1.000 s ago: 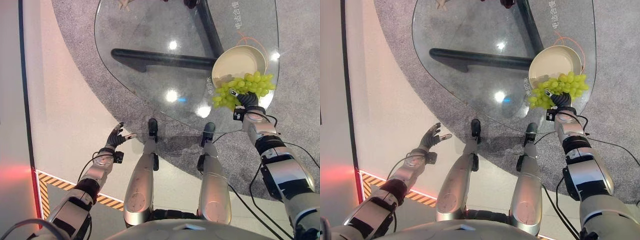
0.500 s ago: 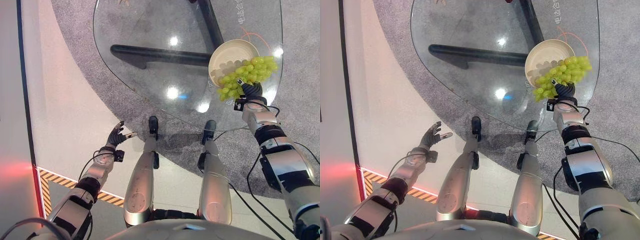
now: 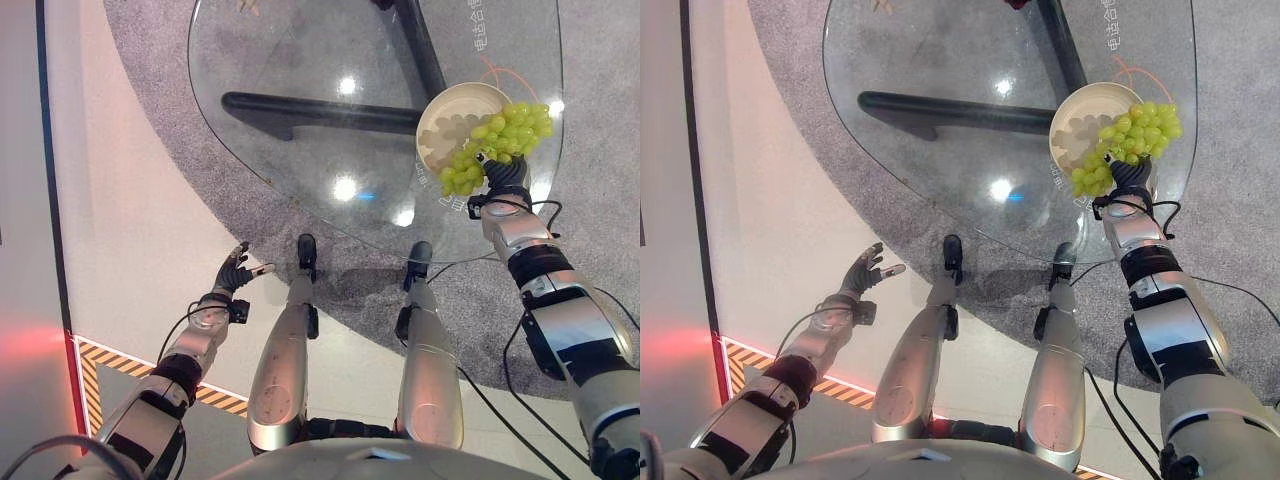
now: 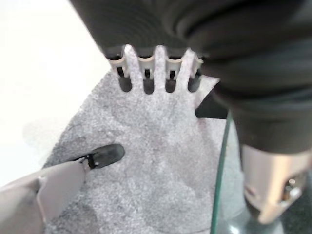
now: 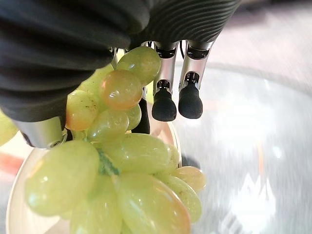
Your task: Pick up fruits into the plate
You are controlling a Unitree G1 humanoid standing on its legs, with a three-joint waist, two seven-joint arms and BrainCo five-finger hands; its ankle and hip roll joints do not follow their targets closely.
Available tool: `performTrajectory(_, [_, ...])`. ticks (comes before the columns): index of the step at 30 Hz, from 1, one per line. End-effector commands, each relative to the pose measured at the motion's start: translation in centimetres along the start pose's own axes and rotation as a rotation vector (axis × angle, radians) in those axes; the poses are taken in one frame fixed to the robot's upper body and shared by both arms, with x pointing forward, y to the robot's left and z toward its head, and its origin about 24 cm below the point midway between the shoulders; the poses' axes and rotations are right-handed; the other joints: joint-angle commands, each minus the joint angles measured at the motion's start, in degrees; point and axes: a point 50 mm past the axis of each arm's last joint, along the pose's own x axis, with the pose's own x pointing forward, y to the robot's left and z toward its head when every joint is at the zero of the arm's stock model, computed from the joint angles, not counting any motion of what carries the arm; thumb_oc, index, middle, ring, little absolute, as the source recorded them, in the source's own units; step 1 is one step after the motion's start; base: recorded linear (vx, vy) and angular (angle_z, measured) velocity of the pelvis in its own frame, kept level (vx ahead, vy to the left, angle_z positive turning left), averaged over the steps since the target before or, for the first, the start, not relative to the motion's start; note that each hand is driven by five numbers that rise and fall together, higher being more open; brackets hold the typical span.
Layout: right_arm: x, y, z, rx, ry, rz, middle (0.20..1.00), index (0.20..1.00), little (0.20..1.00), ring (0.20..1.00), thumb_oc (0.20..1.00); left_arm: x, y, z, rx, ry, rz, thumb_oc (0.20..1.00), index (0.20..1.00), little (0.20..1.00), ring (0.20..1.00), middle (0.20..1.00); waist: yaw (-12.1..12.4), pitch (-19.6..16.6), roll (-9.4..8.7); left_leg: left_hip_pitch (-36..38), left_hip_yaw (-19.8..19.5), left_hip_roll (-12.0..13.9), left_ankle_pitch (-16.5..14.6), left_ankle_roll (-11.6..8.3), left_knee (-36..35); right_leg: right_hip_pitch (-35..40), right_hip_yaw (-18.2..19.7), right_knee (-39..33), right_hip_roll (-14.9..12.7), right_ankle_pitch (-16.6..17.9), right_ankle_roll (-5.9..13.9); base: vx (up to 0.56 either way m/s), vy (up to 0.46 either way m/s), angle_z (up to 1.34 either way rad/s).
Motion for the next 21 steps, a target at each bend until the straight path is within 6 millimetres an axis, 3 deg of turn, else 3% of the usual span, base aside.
performTrajectory(1, [1.1, -3.9, 1.9, -0.158, -0.118, -0.179, 0.319, 0.319, 0.319, 0.319, 0.319, -0.1, 0.0, -0.8, -0.029, 0.029, 0.006, 1.000, 1.000, 1.000, 1.000, 1.000, 0.06, -0.84, -1.78, 0.14, 1.35, -4.28, -11.15, 2.37, 7.78, -1.81, -2.59, 4.90, 3.58, -4.30, -2.82, 0.03, 0.007, 0.02])
performTrajectory(2, [1.1, -4.1, 1.9, -0.207, -0.127, -0.202, 0.376, 0.376, 0.376, 0.376, 0.376, -0.2, 0.2, -0.8, -0.030, 0.031, 0.007, 1.000, 1.000, 1.000, 1.000, 1.000, 0.16, -0.84, -1.99, 0.51, 1.32, -4.19, -11.26, 2.42, 7.86, -1.32, -2.70, 4.88, 3.67, -4.39, -2.87, 0.03, 0.007, 0.01])
performTrajectory(4, [1.1, -4.3, 2.0, -0.262, -0.131, -0.221, 0.407, 0.407, 0.407, 0.407, 0.407, -0.2, 0.3, -0.9, -0.030, 0.034, 0.006, 1.000, 1.000, 1.000, 1.000, 1.000, 0.28, -0.84, -2.23, 0.80, 1.23, -4.17, -11.36, 2.49, 7.98, -0.86, -2.83, 4.81, 3.75, -4.46, -2.91, 0.02, 0.002, 0.01])
performTrajectory(5, [1.1, -4.4, 2.1, -0.289, -0.132, -0.230, 0.570, 0.570, 0.570, 0.570, 0.570, -0.2, 0.3, -0.9, -0.029, 0.035, 0.006, 1.000, 1.000, 1.000, 1.000, 1.000, 0.35, -0.84, -2.41, 0.96, 1.18, -4.15, -11.42, 2.53, 8.07, -0.61, -2.87, 4.79, 3.80, -4.49, -2.94, 0.00, 0.000, 0.00])
performTrajectory(6, [1.1, -4.5, 2.1, -0.308, -0.135, -0.235, 0.611, 0.611, 0.611, 0.611, 0.611, -0.2, 0.3, -0.9, -0.030, 0.036, 0.006, 1.000, 1.000, 1.000, 1.000, 1.000, 0.40, -0.84, -2.50, 1.10, 1.16, -4.12, -11.44, 2.56, 8.04, -0.46, -2.90, 4.75, 3.82, -4.50, -2.95, 0.00, 0.000, 0.00])
performTrajectory(7, [1.1, -4.5, 2.2, -0.334, -0.147, -0.247, 0.881, 0.881, 0.881, 0.881, 0.881, -0.2, 0.3, -1.0, -0.030, 0.038, 0.006, 1.000, 1.000, 1.000, 1.000, 1.000, 0.52, -0.84, -2.65, 1.32, 1.12, -4.07, -11.45, 2.60, 7.94, -0.19, -3.00, 4.66, 3.85, -4.52, -2.95, 0.03, -0.004, 0.04])
performTrajectory(9, [1.0, -4.6, 2.6, -0.374, -0.169, -0.258, 1.000, 1.000, 1.000, 1.000, 1.000, -0.2, 0.4, -1.0, -0.029, 0.040, 0.008, 1.000, 1.000, 1.000, 1.000, 1.000, 0.66, -0.84, -2.88, 1.57, 1.01, -4.05, -11.53, 2.66, 7.89, 0.14, -3.13, 4.57, 3.91, -4.57, -2.95, 0.03, -0.005, 0.04])
performTrajectory(21, [0.5, -3.6, 2.7, -0.442, -0.204, -0.229, 1.000, 1.000, 1.000, 1.000, 1.000, -0.1, 0.7, -0.8, -0.020, 0.045, 0.010, 1.000, 1.000, 1.000, 1.000, 1.000, 1.53, -0.84, -4.27, 2.04, 0.23, -4.47, -12.28, 3.16, 8.81, 1.36, -3.71, 4.57, 3.98, -5.00, -3.14, 0.01, -0.006, 0.04])
